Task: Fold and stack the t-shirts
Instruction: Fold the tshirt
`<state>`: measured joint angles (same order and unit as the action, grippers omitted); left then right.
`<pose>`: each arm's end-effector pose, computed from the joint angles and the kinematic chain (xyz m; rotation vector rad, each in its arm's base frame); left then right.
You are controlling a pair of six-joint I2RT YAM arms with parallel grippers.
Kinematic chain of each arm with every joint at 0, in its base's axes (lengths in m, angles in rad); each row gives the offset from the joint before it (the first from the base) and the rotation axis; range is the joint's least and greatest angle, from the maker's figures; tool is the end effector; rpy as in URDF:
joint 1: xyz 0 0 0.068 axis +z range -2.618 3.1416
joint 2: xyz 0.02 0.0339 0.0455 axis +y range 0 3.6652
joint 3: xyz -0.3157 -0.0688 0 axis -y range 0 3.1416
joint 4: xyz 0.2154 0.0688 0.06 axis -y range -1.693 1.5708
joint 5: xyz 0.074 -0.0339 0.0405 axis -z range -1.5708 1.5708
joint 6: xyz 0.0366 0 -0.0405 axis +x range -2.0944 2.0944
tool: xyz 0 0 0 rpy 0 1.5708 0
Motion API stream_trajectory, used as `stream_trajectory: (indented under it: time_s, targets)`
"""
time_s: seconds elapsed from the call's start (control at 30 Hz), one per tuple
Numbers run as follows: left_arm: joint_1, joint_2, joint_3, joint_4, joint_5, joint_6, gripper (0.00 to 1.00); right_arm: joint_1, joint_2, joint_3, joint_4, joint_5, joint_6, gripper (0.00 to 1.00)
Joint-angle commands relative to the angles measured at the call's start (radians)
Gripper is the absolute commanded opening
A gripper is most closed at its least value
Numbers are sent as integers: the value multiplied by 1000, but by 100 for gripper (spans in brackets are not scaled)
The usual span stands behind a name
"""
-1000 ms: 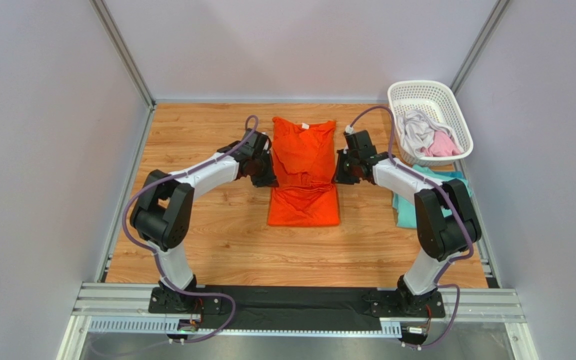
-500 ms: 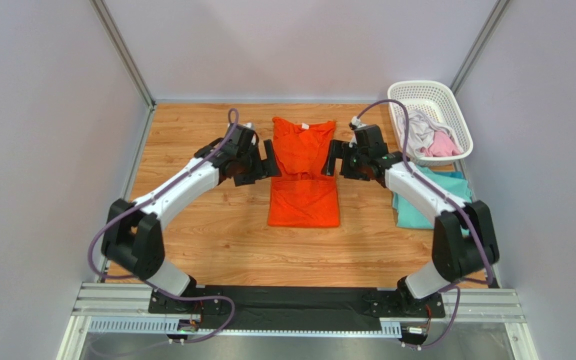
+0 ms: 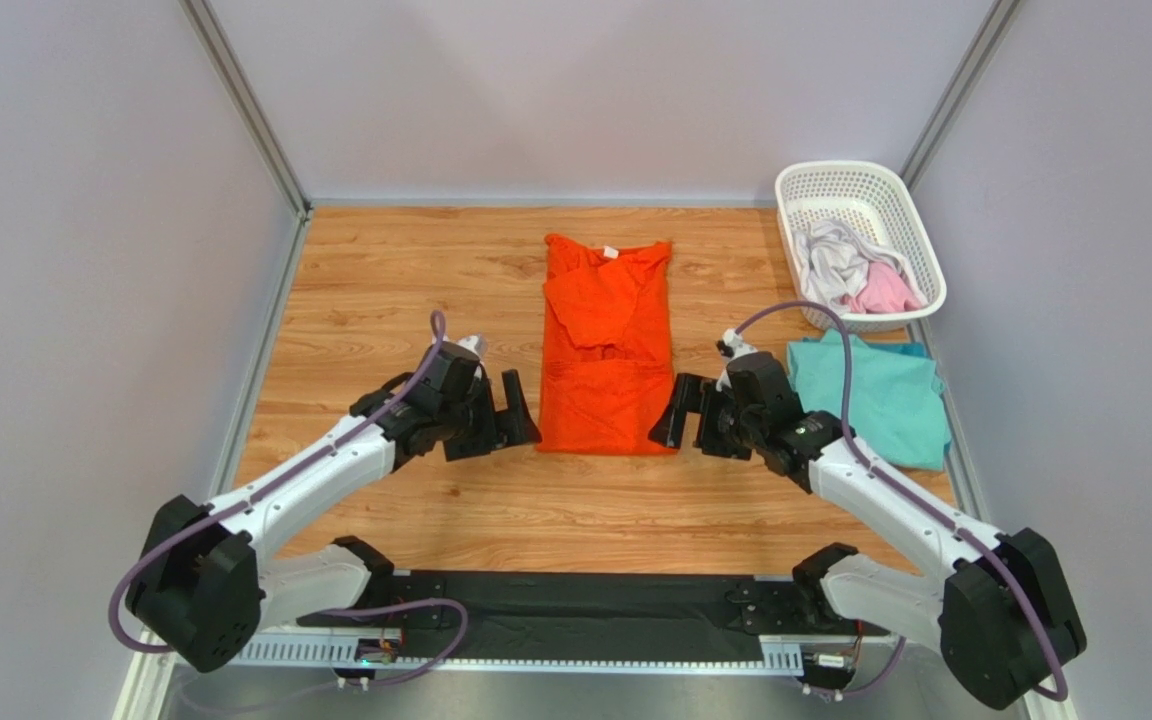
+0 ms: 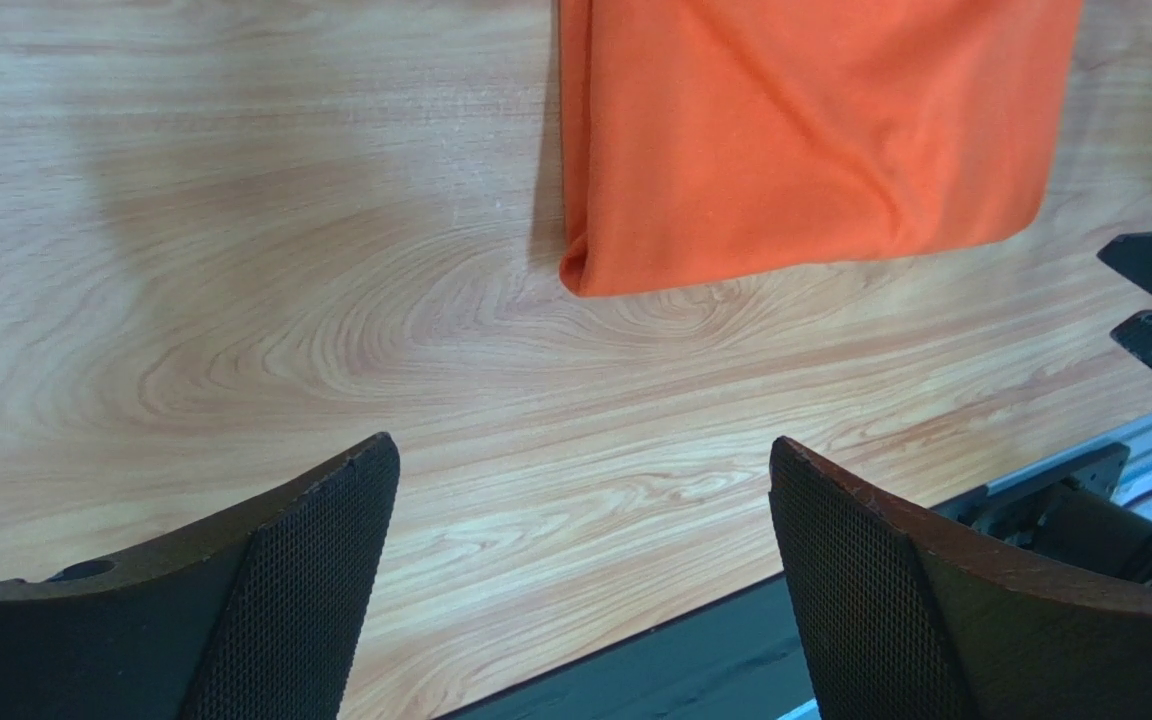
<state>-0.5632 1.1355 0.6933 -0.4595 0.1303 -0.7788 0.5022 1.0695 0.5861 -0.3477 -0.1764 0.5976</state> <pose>0.1460 -0.0978 0.2753 -0.2219 2.6003 -0.6972 0.1381 0.0832 0.2621 0.0337 2.5117 0.6979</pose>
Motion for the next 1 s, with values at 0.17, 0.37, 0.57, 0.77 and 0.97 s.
stream_trajectory:
  time_s: [0.17, 0.37, 0.57, 0.77, 0.97]
  targets:
    - [0, 180, 20, 192, 103, -8, 83, -2, 104, -6, 78, 55, 77, 96]
    - [0, 309, 43, 228, 115, -8, 66, -2, 152, -22, 116, 72, 96, 73]
    - [0, 392, 64, 231, 111, -11, 61, -2, 205, -20, 134, 86, 94, 56]
    - [0, 444, 84, 245, 133, -7, 31, -2, 280, -3, 176, 51, 94, 50]
    - [0, 478, 87, 266, 172, -14, 0, -4, 320, -8, 207, 44, 87, 37]
